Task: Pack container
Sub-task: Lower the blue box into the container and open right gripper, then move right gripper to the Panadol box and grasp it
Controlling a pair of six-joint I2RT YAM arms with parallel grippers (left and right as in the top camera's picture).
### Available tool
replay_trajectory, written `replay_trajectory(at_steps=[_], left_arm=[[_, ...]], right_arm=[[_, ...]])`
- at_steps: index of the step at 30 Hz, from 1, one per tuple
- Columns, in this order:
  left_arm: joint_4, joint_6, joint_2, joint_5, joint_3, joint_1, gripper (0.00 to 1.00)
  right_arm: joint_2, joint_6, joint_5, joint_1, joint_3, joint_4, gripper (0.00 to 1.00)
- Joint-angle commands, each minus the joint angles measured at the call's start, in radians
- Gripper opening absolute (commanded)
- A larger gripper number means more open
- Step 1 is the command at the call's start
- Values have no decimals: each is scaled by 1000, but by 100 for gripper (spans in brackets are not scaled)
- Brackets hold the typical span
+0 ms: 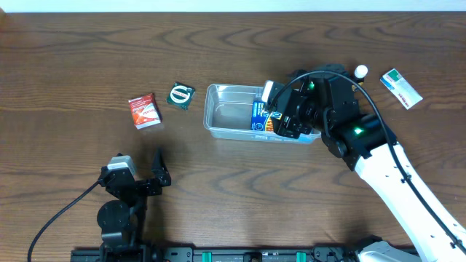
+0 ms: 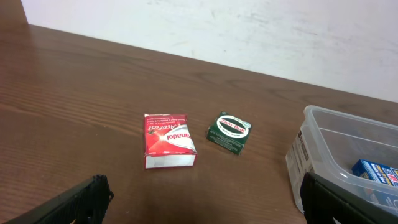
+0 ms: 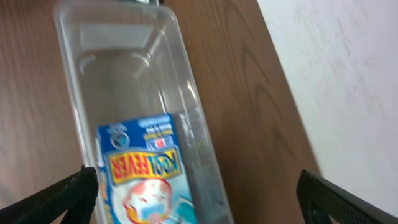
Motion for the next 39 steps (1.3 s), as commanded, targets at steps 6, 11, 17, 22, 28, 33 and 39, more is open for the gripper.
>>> replay_trajectory(at_steps=[6,11,17,22,28,33,39], left_arm=[[-34,2,-1,11,-14,4,98],[-34,3,-1,11,-14,4,98],[-34,3,-1,11,-14,4,98],[-34,2,-1,11,-14,4,98],[-34,3,-1,11,-14,4,98],[-34,3,-1,11,-14,4,98],[-34,3,-1,11,-14,4,98]], right_arm=[[-8,318,169,-40,53,27,99],[-5,378,183,-138,126,6,99],[44,555,173,-323,200,11,99],[124,627,87,-489,202,31,99],[248,630,-45,-612,202,39,99],[345,649,-41,-661,201,85,99],[433,613,-37,-731,201,163,99]])
